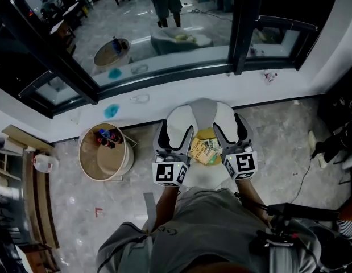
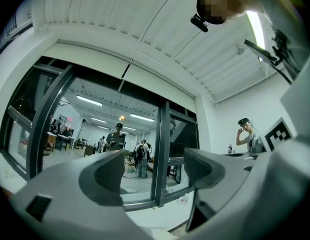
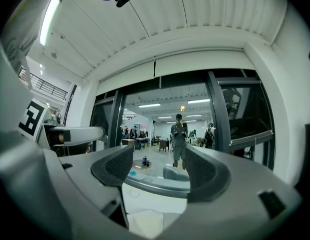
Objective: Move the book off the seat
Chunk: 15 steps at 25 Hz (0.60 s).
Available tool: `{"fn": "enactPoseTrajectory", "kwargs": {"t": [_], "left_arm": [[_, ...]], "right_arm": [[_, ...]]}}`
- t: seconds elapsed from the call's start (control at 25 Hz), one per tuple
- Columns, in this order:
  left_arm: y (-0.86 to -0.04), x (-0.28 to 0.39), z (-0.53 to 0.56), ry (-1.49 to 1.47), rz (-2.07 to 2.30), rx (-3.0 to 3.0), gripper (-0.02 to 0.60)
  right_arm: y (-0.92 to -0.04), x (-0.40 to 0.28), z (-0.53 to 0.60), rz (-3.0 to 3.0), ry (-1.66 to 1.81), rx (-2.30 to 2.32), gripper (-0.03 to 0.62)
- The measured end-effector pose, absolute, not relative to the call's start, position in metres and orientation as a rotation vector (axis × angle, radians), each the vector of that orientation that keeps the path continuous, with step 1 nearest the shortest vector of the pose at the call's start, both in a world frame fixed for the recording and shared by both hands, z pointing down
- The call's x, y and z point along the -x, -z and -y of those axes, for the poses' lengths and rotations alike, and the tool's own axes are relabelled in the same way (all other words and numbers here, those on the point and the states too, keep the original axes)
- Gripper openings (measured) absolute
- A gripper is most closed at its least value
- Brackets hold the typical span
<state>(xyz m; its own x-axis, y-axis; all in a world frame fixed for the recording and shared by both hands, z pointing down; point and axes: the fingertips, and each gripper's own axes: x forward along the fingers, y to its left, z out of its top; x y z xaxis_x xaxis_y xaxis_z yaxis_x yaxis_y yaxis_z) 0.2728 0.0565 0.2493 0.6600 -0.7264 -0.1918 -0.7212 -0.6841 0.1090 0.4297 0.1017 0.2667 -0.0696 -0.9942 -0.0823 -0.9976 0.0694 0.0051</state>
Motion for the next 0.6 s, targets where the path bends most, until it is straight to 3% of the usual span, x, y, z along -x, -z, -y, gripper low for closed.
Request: {"fn": "enactPoseTrajectory", "kwargs": {"t": [0.6], "left_arm": [[-0.433, -0.323, -0.009, 0.036, 1.149, -2.729, 0.364]], "right_arm": [[-0.452, -0.453, -0.061, -2.410, 0.314, 2.166, 0.314]]}}
